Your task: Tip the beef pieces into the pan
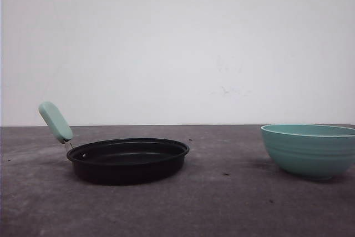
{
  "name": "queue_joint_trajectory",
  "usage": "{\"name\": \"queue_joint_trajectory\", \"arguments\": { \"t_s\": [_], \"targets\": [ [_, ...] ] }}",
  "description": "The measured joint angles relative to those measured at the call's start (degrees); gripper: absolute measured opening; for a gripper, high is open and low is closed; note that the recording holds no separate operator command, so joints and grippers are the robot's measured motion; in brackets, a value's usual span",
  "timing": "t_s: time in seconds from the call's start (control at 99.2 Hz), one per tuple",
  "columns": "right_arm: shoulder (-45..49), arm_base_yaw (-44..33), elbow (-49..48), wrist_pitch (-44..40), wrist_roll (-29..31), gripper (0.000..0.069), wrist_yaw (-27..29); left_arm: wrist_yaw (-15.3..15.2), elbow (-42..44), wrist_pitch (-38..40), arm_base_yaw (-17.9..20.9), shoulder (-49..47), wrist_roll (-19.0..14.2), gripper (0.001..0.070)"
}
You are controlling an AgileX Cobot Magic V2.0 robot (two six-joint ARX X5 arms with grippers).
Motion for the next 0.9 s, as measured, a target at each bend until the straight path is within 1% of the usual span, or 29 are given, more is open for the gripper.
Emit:
{"name": "queue_joint_trajectory", "arguments": {
  "t_s": [0.171, 0.222, 0.272, 0.353, 0.434, 0.474, 0.605, 0.746, 0.837, 0.897],
  "targets": [
    [0.0, 0.0, 0.0, 3.0, 1.0, 0.001, -0.3, 0.1, 0.0, 0.0, 0.0, 0.0, -0.1, 0.0013],
    [0.0, 0.0, 0.0, 4.5, 1.5, 0.001, -0.9, 0.7, 0.0, 0.0, 0.0, 0.0, -0.5, 0.0013],
    [0.0, 0.0, 0.0, 6.3, 1.8, 0.001, -2.3, 2.7, 0.0, 0.2, 0.0, 0.0, -1.3, 0.0013],
    [0.0, 0.0, 0.0, 9.1, 2.7, 0.001, -5.4, 7.1, -0.3, 1.3, 0.0, 0.0, -3.5, 0.0013],
    [0.0, 0.0, 0.0, 12.0, 4.8, 0.001, -8.7, 11.9, -0.4, 1.9, 0.0, 0.0, -5.1, 0.0013],
    [0.0, 0.0, 0.3, 11.9, 6.3, 0.001, -9.9, 13.4, 0.0, 1.3, 0.0, 0.0, -5.6, 0.0013],
    [0.0, 0.0, 2.4, 11.2, 10.1, 0.001, -11.3, 13.7, 3.9, 0.9, 0.0, 1.0, -7.0, 0.0013],
    [0.2, 0.0, 6.2, 11.4, 10.9, 0.001, -11.4, 13.7, 12.5, 1.7, 0.0, 4.0, -7.8, 0.0013],
    [1.4, 0.0, 9.0, 11.3, 10.6, 0.001, -11.4, 13.8, 18.4, 1.7, 0.0, 7.7, -7.1, 0.0013],
    [3.2, 0.0, 11.6, 10.8, 10.4, 0.0009, -11.5, 14.0, 22.1, 1.5, 0.0, 10.8, -5.4, 0.0013]
  ]
}}
